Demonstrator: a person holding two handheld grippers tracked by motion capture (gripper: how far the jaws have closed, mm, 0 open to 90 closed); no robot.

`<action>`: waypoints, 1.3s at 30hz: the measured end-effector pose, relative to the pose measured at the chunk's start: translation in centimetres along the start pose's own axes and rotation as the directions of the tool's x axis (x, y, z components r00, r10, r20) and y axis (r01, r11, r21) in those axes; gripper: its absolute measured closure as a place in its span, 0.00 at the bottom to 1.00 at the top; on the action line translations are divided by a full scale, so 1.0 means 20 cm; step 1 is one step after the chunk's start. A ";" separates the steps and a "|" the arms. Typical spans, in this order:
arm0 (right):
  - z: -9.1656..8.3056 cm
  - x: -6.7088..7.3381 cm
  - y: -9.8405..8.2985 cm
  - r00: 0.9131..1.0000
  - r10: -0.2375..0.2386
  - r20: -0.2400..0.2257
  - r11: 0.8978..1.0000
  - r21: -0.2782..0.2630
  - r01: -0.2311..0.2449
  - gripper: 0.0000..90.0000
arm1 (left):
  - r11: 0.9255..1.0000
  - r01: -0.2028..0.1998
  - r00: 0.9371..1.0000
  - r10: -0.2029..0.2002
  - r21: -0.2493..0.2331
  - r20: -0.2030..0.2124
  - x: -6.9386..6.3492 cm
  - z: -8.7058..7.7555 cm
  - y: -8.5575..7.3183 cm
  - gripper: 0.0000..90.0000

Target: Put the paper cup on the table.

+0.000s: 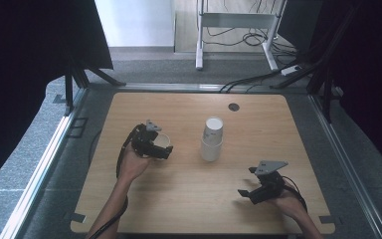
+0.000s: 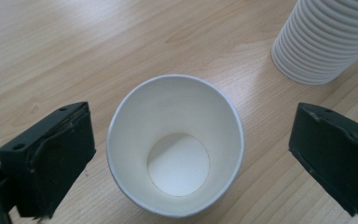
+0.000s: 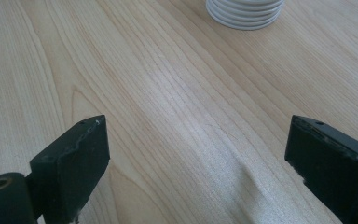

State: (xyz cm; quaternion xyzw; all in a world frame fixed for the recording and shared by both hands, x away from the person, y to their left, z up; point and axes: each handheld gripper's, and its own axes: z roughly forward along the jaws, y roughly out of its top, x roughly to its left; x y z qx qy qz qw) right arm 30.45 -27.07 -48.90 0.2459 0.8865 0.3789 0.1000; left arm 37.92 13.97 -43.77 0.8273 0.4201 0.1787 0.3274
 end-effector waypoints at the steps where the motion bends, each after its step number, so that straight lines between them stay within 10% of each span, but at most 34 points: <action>1: 0.00 0.00 0.00 1.000 0.001 0.000 1.000 0.000 -0.001 0.07 | 1.000 0.001 1.000 -0.001 -0.005 -0.001 0.00 -0.01 0.00 0.00; 39: -0.05 -0.02 -0.03 0.999 0.040 0.009 0.998 -0.041 -0.039 0.03 | 0.987 -0.078 0.997 0.077 -0.142 -0.012 -0.20 -0.29 -0.07 0.00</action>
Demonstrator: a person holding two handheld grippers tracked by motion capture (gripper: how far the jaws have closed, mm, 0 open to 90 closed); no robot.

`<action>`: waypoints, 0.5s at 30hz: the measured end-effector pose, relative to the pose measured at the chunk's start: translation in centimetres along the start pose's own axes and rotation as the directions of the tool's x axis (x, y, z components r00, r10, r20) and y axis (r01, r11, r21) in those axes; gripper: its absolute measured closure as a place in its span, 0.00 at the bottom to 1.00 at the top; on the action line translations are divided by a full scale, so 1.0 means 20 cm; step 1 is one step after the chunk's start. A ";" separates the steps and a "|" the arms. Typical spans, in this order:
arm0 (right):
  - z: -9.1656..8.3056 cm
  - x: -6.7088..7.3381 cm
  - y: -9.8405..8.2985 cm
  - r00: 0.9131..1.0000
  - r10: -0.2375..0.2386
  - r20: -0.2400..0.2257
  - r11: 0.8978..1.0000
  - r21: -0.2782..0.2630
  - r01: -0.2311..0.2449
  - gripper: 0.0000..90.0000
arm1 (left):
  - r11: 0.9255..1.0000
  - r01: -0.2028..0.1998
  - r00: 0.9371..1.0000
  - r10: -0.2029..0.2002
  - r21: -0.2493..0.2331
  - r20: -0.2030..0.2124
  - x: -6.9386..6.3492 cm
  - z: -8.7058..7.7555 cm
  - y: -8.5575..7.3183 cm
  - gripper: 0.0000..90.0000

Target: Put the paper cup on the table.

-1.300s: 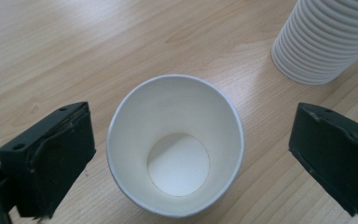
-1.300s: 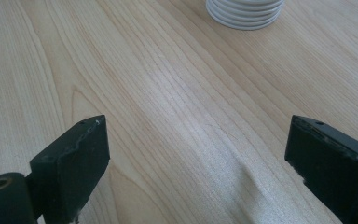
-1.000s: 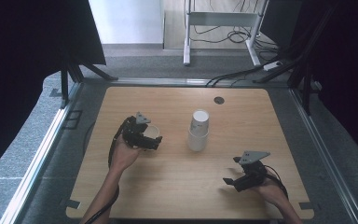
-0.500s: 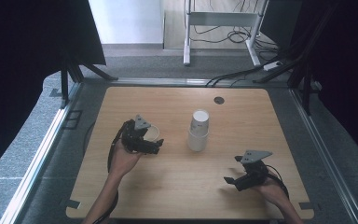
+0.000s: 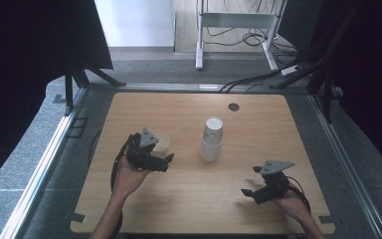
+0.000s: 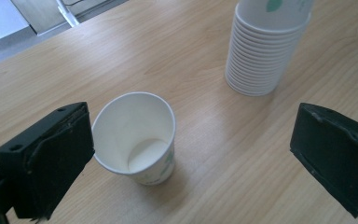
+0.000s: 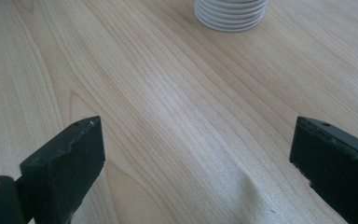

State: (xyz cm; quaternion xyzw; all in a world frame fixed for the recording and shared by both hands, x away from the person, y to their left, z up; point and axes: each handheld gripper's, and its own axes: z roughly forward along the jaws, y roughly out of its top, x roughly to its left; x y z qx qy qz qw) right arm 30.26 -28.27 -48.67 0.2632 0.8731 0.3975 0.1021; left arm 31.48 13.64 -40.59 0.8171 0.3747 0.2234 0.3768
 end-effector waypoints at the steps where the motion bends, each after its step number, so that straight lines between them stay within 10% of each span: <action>1: 0.00 0.00 0.00 1.000 0.002 -0.001 1.000 -0.005 -0.002 0.02 | 1.000 -0.001 1.000 0.001 -0.004 0.002 -0.01 -0.01 0.00 0.00; 15: -0.01 0.00 -0.02 1.000 0.018 -0.002 1.000 -0.007 -0.018 0.01 | 1.000 -0.001 0.999 0.003 -0.030 0.046 -0.10 -0.08 -0.15 0.00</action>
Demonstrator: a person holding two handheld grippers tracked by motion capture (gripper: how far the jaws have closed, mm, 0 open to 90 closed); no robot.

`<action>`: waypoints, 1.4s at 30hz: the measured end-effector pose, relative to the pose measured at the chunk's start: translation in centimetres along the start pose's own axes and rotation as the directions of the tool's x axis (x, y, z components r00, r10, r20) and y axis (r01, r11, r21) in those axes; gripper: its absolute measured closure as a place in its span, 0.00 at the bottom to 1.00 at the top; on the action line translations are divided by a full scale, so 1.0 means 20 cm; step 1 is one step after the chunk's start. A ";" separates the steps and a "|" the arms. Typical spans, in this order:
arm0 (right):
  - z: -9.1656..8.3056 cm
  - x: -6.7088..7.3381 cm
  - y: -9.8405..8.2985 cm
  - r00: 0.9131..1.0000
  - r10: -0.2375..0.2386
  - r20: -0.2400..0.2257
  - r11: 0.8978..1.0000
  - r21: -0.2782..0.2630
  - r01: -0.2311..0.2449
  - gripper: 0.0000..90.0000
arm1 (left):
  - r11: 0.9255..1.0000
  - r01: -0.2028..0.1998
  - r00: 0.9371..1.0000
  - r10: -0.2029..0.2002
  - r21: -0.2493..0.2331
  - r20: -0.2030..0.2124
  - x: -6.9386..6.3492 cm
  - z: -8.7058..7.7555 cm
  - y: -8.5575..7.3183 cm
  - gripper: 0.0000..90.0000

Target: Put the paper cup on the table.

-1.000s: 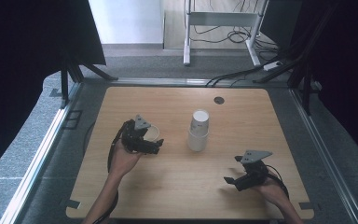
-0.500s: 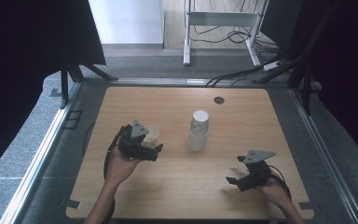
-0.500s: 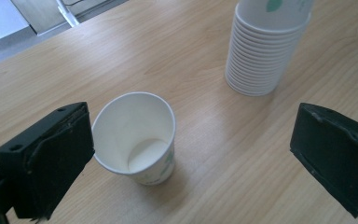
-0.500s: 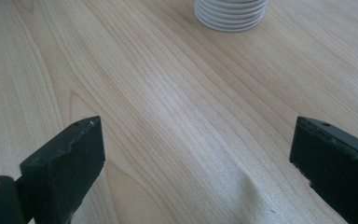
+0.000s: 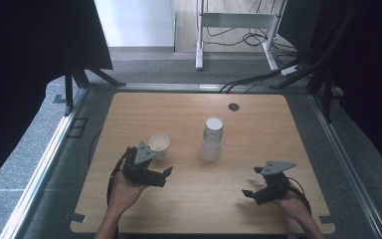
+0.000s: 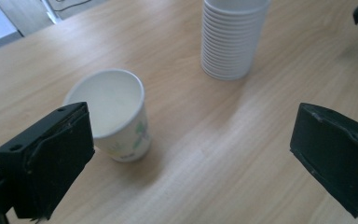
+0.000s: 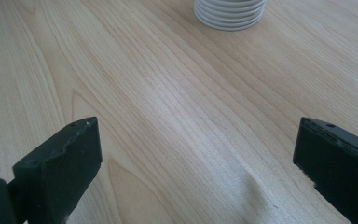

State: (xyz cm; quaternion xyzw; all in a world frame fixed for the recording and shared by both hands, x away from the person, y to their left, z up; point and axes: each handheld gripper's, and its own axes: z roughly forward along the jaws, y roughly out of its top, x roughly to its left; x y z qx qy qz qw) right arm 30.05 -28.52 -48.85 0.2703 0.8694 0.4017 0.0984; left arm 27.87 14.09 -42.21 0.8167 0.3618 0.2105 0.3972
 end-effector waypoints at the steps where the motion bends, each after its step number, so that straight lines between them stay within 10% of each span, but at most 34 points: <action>1: 0.00 0.00 0.00 1.000 0.000 0.000 1.000 0.000 0.000 0.01 | 1.000 0.001 1.000 -0.001 -0.001 0.000 -0.01 0.00 -0.01 0.00; 24: 0.03 0.02 -0.02 1.000 -0.021 0.019 0.999 0.032 0.021 0.01 | 0.999 0.051 0.996 -0.052 0.018 0.068 -0.12 0.10 -0.26 0.00; 34: 0.07 0.04 -0.04 0.999 -0.041 0.016 0.996 0.082 0.040 0.00 | 0.995 0.004 0.996 -0.013 0.100 0.090 -0.18 0.21 -0.31 0.00; 42: 0.13 0.04 -0.07 0.999 -0.034 -0.003 0.992 0.122 0.035 0.00 | 0.977 -0.066 0.992 0.043 0.203 0.115 -0.24 0.31 -0.34 0.00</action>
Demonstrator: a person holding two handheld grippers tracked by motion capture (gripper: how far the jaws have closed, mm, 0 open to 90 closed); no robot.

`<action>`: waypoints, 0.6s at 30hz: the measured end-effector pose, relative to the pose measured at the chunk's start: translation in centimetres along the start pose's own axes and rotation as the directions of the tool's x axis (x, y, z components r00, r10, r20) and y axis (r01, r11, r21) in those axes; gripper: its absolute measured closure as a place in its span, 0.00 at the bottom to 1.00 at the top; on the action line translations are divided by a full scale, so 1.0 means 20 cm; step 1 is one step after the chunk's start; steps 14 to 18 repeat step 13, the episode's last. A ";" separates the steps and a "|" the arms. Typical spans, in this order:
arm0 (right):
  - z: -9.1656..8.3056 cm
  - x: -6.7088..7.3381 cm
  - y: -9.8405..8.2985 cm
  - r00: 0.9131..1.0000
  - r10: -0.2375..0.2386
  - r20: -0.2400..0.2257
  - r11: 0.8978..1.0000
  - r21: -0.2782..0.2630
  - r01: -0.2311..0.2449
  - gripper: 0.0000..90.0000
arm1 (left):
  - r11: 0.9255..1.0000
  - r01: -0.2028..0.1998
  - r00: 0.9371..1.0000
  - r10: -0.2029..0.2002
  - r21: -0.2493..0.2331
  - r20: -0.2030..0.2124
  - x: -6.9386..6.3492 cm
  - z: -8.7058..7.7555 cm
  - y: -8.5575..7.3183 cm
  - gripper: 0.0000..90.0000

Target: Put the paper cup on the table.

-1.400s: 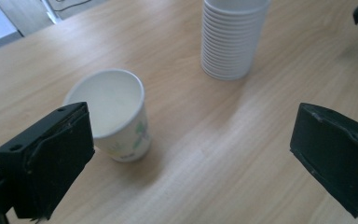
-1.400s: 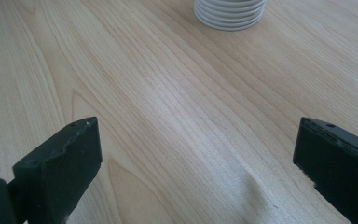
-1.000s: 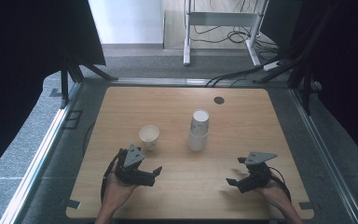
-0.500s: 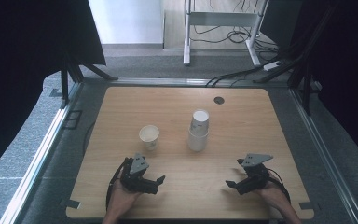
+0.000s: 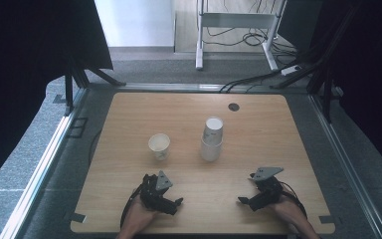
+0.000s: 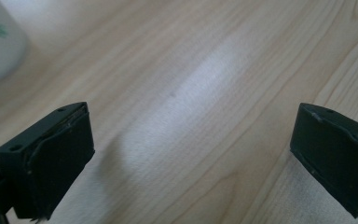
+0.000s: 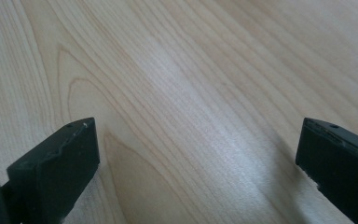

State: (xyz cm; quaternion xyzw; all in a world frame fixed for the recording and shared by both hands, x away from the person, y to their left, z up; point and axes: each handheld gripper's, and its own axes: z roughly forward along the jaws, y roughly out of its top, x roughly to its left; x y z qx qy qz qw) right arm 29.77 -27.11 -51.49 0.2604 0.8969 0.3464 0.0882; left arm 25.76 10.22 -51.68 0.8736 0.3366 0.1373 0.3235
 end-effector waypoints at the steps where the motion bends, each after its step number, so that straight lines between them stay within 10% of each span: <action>1: 0.01 0.00 0.00 1.000 -0.001 0.001 1.000 0.002 0.001 0.00 | 1.000 -0.004 1.000 0.004 0.005 0.006 0.00 0.01 0.00 0.00; 18: 0.02 0.01 -0.01 1.000 -0.008 0.017 0.999 -0.039 0.009 0.00 | 0.998 0.065 0.998 -0.065 -0.006 0.013 -0.01 0.02 -0.01 0.00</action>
